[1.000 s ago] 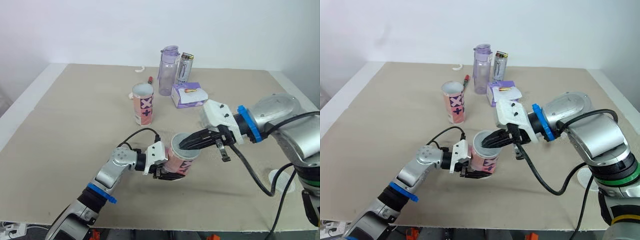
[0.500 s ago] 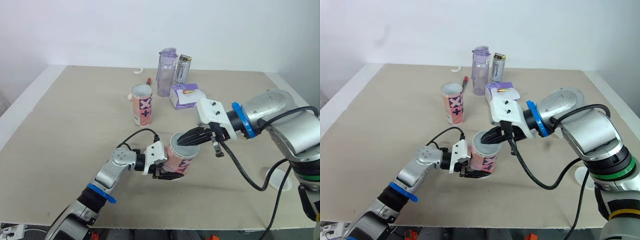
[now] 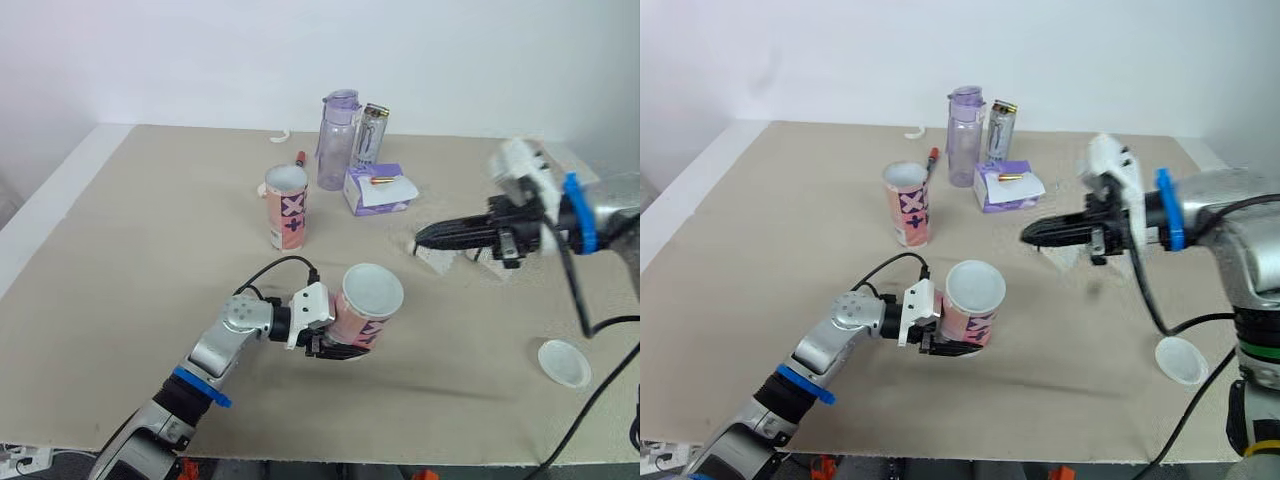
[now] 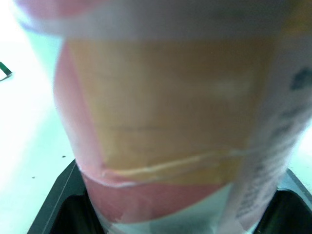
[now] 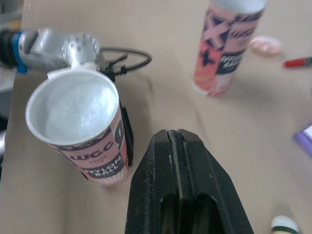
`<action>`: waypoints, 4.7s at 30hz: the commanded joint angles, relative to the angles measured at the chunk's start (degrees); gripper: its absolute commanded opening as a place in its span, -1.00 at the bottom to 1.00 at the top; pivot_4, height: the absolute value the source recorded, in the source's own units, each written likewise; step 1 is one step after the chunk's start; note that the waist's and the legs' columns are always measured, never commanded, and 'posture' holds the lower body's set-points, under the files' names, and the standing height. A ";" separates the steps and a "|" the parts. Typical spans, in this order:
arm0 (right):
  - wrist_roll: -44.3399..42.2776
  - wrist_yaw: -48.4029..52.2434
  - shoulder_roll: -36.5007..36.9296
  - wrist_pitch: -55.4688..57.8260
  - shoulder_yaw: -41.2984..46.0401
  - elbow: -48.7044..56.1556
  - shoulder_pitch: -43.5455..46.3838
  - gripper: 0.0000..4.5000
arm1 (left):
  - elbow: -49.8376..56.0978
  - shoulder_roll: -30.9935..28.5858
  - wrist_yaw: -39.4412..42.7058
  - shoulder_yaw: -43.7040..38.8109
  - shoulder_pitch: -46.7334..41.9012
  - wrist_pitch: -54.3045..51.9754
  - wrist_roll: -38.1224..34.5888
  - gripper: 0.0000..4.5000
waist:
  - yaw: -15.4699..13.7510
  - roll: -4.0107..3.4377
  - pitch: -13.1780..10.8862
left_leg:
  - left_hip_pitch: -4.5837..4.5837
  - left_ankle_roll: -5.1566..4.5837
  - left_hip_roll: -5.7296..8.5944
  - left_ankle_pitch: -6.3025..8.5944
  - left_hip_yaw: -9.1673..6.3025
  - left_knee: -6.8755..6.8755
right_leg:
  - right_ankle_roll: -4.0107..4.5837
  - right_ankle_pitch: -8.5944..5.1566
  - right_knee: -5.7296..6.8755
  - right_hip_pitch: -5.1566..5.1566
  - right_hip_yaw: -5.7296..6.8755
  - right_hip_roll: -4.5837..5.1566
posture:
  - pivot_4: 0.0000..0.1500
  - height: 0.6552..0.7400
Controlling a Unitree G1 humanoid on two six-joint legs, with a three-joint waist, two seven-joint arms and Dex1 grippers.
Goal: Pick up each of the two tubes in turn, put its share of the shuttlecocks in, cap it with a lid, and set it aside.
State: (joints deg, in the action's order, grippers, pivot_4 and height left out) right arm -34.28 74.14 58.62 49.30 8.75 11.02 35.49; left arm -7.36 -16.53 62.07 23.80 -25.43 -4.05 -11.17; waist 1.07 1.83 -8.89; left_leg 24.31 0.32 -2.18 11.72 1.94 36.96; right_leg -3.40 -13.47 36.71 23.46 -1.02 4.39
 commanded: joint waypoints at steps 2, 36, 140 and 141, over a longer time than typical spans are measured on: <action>0.87 -4.65 -7.27 -11.10 8.36 7.03 -16.85 -0.61 | -3.88 -1.54 -1.08 -2.64 0.32 0.40 0.92 0.33 | -0.13 -0.02 -0.01 | 0.00 -0.01 0.00 0.00 -0.07 -0.08 | 0.00 -0.06 -0.03 -0.04 0.03 -0.10 | 1.00 1.00; 15.82 -12.32 -32.86 -39.69 -17.11 -5.57 -21.59 0.97 | 11.33 -12.92 6.86 -13.36 6.06 -5.69 -10.67 1.00 | -0.07 -0.51 -0.57 | 0.10 0.06 -0.52 0.03 -0.45 -0.37 | 0.04 0.04 -0.31 0.00 -0.09 -1.18 | 1.00 1.00; 12.83 -47.46 -15.08 -47.29 29.90 -50.04 -20.10 0.32 | 23.96 -11.77 1.70 -11.53 11.69 -11.66 -13.09 1.00 | 0.24 -1.07 -0.49 | -0.32 0.05 -0.38 -0.09 -0.18 -0.22 | 0.02 -0.10 0.30 -0.13 -2.67 -2.51 | 1.00 1.00; 12.72 -48.31 -14.96 -47.39 30.64 -49.48 -21.20 0.32 | 24.24 -11.91 1.50 -11.52 11.80 -11.82 -13.17 1.00 | 0.25 -1.07 -0.49 | -0.32 0.05 -0.37 -0.09 -0.17 -0.22 | 0.01 -0.10 0.30 -0.13 -2.75 -2.54 | 1.00 1.00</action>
State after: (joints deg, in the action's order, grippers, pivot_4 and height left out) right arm -21.73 27.24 41.27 3.18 37.78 -39.14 15.31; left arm 14.50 -28.07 63.97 13.44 -13.84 -15.55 -23.02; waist 1.31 0.76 -9.38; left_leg 23.99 0.37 -2.54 11.63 1.77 36.75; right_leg -3.40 -13.57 37.01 23.33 -3.94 1.74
